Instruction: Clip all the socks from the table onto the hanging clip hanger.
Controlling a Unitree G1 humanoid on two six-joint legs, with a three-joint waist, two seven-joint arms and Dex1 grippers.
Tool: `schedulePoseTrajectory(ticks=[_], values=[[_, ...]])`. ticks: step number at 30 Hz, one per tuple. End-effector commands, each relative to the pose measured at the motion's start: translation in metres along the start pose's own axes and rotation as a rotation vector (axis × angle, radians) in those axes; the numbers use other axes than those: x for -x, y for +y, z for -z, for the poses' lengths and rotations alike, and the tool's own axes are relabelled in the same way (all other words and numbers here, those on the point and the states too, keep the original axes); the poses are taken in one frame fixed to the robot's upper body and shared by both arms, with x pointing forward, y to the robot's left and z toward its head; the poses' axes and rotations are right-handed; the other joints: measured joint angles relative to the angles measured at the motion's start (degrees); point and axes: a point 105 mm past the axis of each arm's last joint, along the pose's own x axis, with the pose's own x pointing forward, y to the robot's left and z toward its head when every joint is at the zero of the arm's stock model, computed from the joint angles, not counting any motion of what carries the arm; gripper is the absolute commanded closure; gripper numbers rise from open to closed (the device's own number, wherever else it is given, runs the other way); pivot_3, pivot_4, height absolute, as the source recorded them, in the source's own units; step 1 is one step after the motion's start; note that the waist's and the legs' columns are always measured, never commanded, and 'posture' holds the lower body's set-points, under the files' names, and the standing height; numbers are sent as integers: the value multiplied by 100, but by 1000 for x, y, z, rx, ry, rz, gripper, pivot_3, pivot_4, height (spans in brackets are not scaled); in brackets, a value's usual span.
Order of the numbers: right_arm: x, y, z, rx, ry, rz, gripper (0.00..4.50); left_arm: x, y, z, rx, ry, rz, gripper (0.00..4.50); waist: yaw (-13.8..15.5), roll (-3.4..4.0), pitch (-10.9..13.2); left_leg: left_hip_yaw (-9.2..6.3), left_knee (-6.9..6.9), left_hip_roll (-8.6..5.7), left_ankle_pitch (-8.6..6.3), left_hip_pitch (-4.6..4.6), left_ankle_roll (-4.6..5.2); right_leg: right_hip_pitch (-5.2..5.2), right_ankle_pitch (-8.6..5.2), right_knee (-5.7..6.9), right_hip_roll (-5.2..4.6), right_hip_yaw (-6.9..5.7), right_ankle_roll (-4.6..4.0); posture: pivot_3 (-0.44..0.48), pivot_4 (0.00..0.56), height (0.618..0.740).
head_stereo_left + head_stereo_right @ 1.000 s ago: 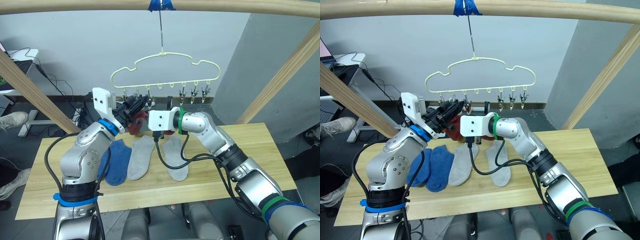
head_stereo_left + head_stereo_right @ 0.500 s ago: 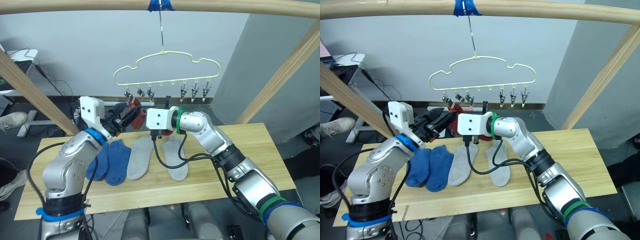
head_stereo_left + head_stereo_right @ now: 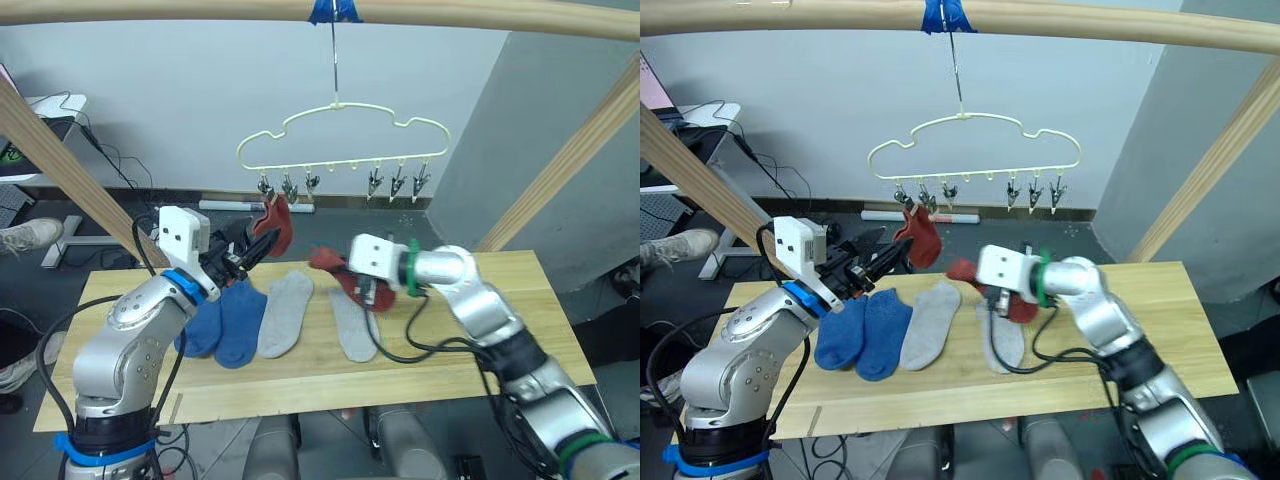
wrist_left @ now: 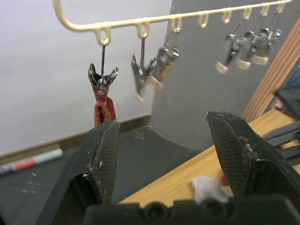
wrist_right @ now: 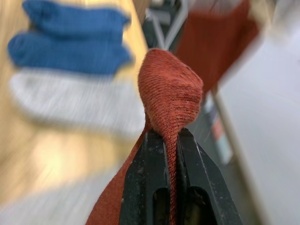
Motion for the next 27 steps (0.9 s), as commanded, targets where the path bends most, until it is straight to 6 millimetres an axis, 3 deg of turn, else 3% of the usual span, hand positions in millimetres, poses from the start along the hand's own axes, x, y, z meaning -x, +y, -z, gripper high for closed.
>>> schedulePoseTrajectory(ticks=[1,5,9,13,20,27], values=[[28,-3,17,-122,49,30,4500,2,-13,-7,-106,-30,50,1210,16,0,0,3,0,0,0,1,1,0,-1,1,0,3,-1,-122,217,740],[37,-1,58,-264,148,76,4500,1,-21,0,-136,-22,84,1210,0,0,0,17,-2,3,5,17,9,2,-6,0,5,16,-6,-130,225,740],[30,0,85,-310,199,114,4500,-4,-26,0,-154,-44,97,1210,-7,-1,0,23,-2,4,13,36,20,13,-15,2,9,22,11,-127,228,740],[24,-8,87,-307,182,148,3412,-7,-25,-3,-165,-74,76,1167,-14,0,0,25,-2,3,15,40,23,19,-15,2,9,25,14,-127,228,740],[34,-17,62,-210,87,158,895,-10,-17,-4,-170,-127,-37,1167,5,0,1,21,-6,1,14,33,23,19,-17,-5,8,24,16,-120,235,740],[58,-11,3,-136,-112,113,895,-20,-11,1,-159,-182,-159,1167,17,0,1,17,-6,1,14,35,23,24,-19,-6,9,22,20,-149,249,740]])
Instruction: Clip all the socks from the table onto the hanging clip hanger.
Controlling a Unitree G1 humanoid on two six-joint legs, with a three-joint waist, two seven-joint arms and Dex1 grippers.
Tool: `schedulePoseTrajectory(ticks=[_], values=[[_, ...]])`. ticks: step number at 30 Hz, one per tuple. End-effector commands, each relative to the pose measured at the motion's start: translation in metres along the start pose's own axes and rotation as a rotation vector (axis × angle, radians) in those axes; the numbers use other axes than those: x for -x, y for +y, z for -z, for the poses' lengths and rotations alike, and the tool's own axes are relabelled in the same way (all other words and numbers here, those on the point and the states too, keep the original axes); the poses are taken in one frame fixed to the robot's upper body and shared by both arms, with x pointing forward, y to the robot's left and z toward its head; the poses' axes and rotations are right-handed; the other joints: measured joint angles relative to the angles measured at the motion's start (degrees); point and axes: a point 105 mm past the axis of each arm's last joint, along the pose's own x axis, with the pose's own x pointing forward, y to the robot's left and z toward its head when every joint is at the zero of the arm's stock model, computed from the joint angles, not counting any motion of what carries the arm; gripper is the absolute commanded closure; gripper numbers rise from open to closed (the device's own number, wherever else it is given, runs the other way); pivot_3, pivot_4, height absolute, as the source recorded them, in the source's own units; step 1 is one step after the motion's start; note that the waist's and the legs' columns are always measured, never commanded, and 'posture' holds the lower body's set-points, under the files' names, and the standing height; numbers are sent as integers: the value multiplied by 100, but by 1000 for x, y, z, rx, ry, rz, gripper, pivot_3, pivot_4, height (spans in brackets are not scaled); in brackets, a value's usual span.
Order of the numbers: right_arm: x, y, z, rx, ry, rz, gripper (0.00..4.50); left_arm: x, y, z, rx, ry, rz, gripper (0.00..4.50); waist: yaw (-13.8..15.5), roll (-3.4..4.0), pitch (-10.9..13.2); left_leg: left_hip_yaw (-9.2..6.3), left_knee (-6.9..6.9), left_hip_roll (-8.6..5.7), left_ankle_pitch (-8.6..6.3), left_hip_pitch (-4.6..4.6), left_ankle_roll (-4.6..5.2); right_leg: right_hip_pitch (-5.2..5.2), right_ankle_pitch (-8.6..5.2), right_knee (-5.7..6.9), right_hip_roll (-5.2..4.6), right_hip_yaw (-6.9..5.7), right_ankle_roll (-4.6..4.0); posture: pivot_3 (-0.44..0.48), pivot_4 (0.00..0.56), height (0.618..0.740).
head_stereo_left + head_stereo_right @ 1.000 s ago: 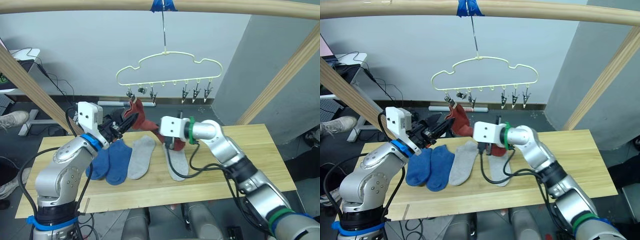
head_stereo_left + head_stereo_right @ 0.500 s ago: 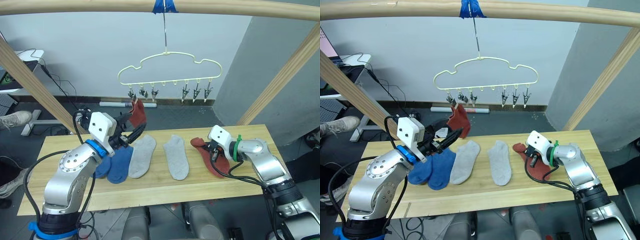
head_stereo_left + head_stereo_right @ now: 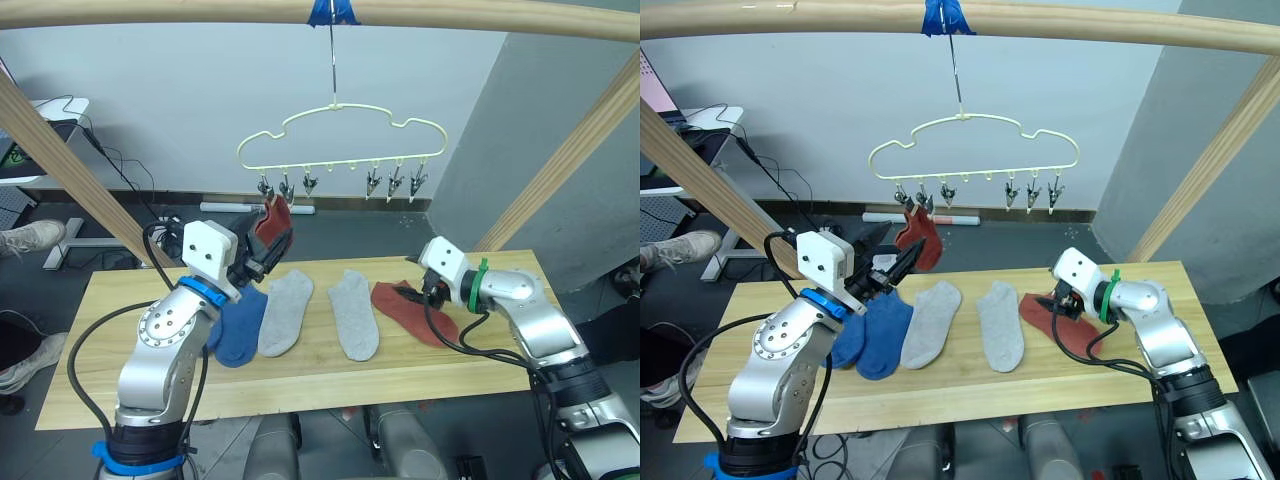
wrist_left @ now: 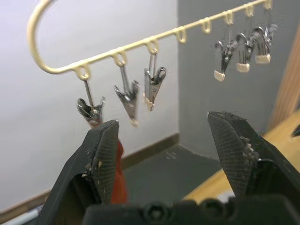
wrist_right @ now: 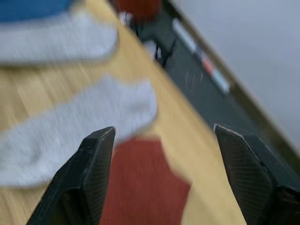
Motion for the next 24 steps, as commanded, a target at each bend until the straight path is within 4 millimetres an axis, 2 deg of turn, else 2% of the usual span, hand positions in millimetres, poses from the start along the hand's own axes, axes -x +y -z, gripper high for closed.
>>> schedulePoseTrajectory(ticks=[1,3,7,13,24], values=[[12,8,-28,31,-87,-30,895,-6,2,-4,-19,-48,-44,1167,-2,0,0,0,0,0,0,1,0,0,0,0,0,0,0,-149,249,740],[15,14,-36,35,-109,-47,895,-10,2,-2,-11,-62,-64,1167,-4,-1,1,1,0,0,0,2,0,1,0,-1,1,1,1,-162,252,740],[17,21,-51,37,-152,-68,852,-19,3,2,-7,-73,-82,2051,-11,-1,2,2,0,0,0,1,0,1,-1,-3,0,2,1,-170,254,740],[19,20,-65,28,-185,-55,852,-39,1,3,-6,-95,-90,2051,-25,-2,2,3,0,0,0,-3,0,1,0,-13,1,1,2,-192,260,740],[26,16,-65,18,-174,-29,852,-67,4,0,-8,-139,-126,2051,-46,-4,4,1,-11,0,-1,-11,1,0,0,-32,1,-2,3,-216,260,740]])
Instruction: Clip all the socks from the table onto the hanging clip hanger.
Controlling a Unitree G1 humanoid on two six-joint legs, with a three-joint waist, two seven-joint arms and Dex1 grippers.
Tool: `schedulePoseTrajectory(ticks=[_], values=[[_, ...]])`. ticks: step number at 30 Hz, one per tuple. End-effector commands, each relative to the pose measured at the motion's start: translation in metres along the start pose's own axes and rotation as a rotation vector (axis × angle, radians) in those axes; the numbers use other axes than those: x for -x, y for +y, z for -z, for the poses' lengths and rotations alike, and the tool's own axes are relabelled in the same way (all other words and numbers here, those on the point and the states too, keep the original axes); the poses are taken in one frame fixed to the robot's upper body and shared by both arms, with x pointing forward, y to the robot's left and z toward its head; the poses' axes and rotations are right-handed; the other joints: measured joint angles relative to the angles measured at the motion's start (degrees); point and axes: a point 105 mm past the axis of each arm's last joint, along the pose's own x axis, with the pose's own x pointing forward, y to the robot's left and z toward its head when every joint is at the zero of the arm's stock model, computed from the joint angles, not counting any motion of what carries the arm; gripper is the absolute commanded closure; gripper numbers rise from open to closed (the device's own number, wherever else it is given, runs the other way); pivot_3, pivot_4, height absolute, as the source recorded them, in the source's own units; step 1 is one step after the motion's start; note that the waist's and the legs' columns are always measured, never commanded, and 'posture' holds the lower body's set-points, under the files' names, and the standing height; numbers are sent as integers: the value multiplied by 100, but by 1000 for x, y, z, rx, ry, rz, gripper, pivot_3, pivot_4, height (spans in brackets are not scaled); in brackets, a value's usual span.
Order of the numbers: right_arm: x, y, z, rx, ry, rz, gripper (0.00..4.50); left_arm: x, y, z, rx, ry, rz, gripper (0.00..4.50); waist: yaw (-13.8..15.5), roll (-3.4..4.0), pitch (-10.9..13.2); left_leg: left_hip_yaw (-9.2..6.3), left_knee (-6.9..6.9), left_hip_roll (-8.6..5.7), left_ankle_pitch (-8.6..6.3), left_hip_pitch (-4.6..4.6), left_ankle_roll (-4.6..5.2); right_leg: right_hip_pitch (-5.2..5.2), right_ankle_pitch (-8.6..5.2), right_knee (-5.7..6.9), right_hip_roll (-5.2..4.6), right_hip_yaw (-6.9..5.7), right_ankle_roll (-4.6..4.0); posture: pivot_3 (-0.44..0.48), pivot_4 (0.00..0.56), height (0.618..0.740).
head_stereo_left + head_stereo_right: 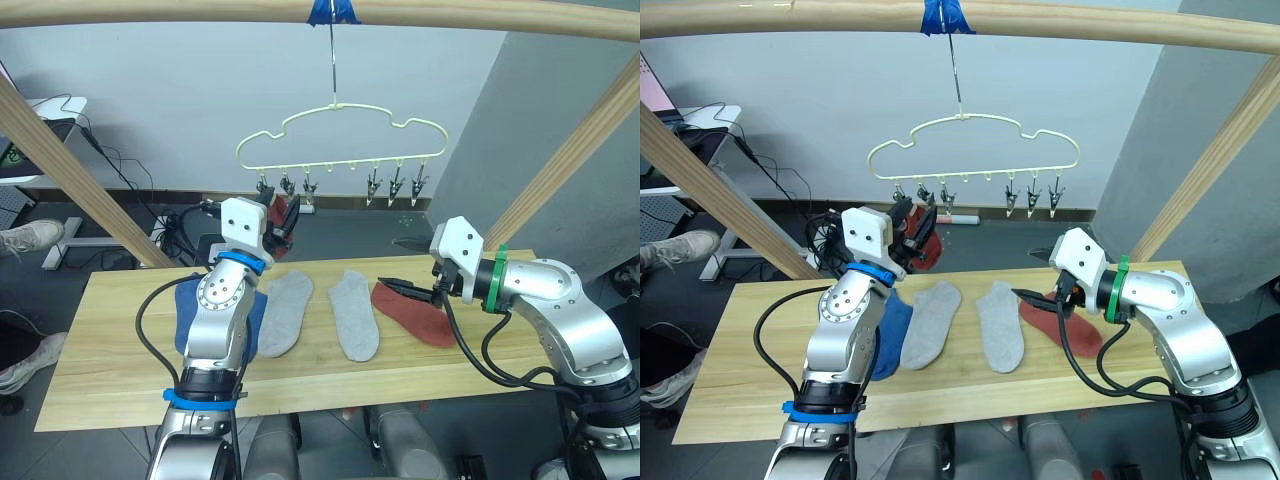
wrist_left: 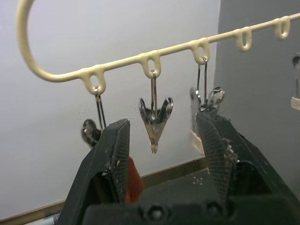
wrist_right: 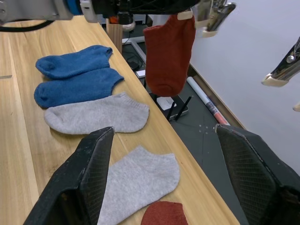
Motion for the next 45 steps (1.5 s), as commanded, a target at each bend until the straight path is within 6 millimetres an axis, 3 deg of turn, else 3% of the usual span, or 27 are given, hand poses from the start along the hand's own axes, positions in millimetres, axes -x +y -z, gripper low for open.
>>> schedulePoseTrajectory(ticks=[1,19,37,45], values=[[6,-2,-14,37,-38,18,852,-9,0,-13,-26,-61,-12,2051,-5,0,1,0,0,0,0,0,0,0,0,0,0,0,0,-216,260,740],[11,-6,-12,31,-27,38,852,-21,7,-15,-14,-91,-61,2051,-10,1,4,0,-14,1,-1,-23,1,0,12,-56,-1,-2,19,-225,261,740],[10,-1,-11,33,-33,40,852,1,5,-10,3,-78,-47,2051,-8,4,7,-5,-17,0,-2,-39,3,-11,13,-64,-3,-8,20,-225,265,740],[9,0,-12,33,-36,35,852,0,3,-5,-1,-50,-33,2051,-8,5,9,-5,-17,0,-2,-39,3,-12,13,-64,-3,-8,20,-225,266,740]])
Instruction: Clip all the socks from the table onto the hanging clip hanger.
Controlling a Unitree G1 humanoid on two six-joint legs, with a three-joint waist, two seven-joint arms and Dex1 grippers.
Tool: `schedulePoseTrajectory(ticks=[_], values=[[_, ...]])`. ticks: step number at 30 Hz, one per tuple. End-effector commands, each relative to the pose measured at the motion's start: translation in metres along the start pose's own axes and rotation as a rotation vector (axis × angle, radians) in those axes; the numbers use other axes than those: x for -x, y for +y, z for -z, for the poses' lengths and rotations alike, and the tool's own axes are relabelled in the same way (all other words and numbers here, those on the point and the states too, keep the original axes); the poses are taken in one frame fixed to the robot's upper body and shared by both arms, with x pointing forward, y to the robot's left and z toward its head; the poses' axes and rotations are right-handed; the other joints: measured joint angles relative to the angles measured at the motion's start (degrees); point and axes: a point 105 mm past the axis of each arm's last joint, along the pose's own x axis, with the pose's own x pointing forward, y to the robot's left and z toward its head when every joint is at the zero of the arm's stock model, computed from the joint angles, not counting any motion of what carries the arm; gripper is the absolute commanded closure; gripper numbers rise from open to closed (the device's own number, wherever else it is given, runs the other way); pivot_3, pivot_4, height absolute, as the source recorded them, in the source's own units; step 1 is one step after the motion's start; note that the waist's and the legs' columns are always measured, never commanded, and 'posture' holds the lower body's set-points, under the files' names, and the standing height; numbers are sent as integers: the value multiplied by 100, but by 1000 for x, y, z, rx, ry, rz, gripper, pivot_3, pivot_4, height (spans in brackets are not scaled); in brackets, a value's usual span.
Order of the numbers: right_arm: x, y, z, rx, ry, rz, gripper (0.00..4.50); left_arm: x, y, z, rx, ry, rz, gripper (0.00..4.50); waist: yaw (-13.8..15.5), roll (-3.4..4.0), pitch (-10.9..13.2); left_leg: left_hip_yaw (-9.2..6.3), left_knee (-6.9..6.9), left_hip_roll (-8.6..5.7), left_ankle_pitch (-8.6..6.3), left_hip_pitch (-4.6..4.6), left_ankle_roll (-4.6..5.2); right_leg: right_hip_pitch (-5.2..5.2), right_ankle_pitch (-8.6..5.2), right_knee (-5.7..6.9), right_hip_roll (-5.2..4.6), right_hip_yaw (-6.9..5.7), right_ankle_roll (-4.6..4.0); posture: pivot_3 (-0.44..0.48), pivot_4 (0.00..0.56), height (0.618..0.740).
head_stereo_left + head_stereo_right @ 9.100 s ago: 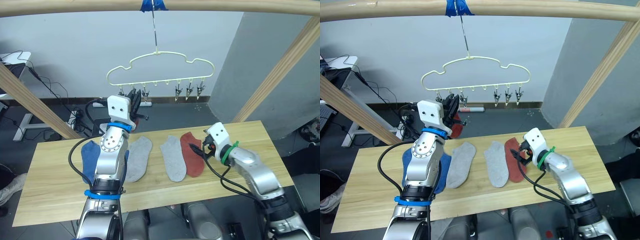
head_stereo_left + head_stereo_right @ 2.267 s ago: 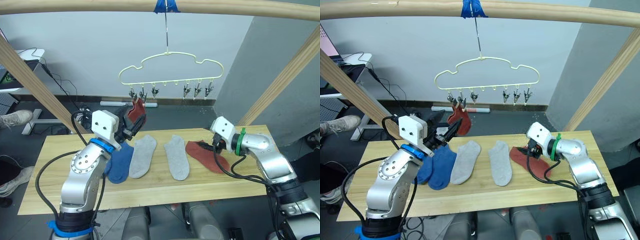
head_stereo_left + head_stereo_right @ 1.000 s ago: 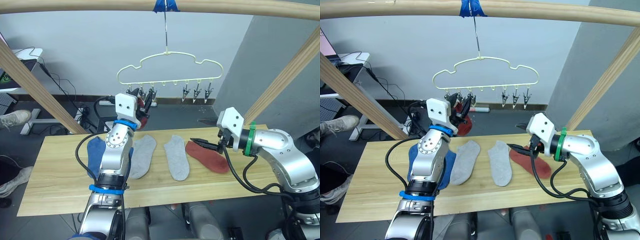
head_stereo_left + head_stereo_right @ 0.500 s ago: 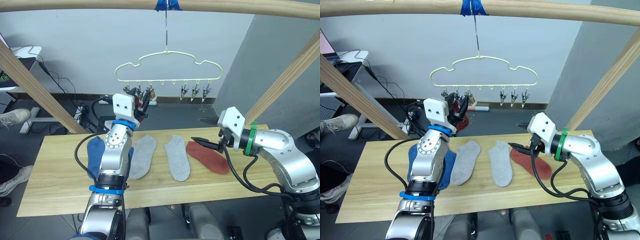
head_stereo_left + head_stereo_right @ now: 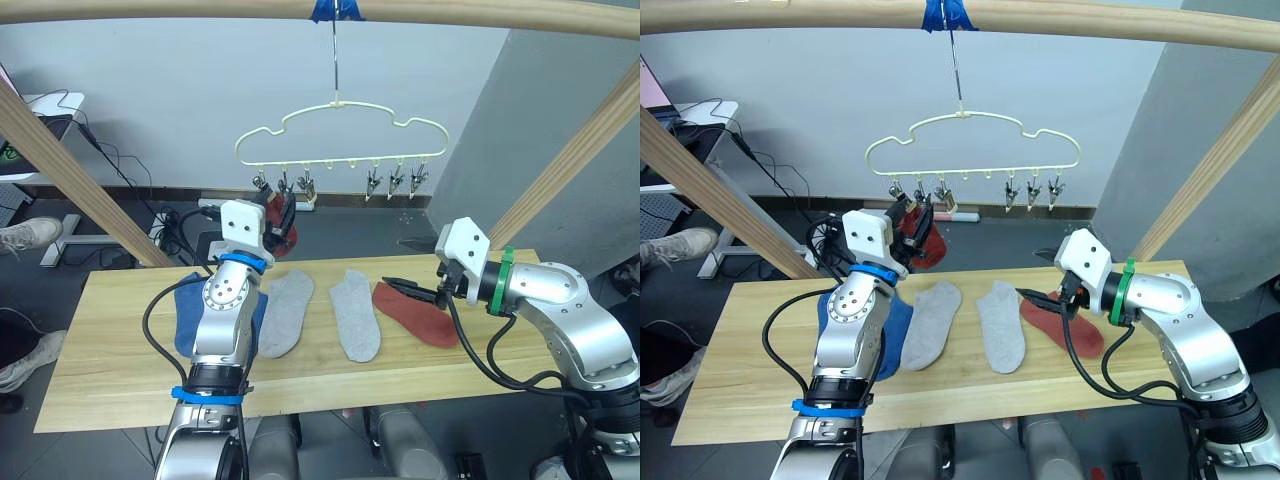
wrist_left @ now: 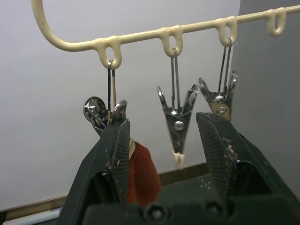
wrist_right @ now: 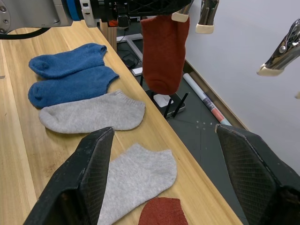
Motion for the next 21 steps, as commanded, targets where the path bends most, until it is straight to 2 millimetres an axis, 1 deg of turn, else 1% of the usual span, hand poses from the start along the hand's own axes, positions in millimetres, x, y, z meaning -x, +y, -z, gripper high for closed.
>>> schedulePoseTrajectory(ticks=[1,5,9,12,21], values=[[3,1,-14,40,-46,5,852,-4,-5,-11,-6,-36,23,2051,0,1,0,0,0,0,0,0,0,0,0,0,0,0,0,-225,266,740],[4,2,-14,38,-44,4,852,-8,-5,-11,-9,-35,27,2051,0,1,2,1,0,0,0,0,0,0,0,-1,0,0,0,-227,267,740],[5,1,-13,34,-41,6,852,-15,-1,-13,-8,-45,6,2051,0,1,4,0,0,0,0,0,0,0,0,-1,0,0,0,-228,268,740],[5,0,-13,33,-41,9,852,-17,2,-14,-8,-50,-10,2051,-2,1,5,1,0,0,0,0,0,0,0,-2,0,0,0,-231,268,740],[6,-1,-13,31,-40,14,852,-24,3,-19,-12,-72,-7,2051,-1,1,12,0,-4,0,0,-2,0,-2,0,-3,0,0,0,-231,270,740]])
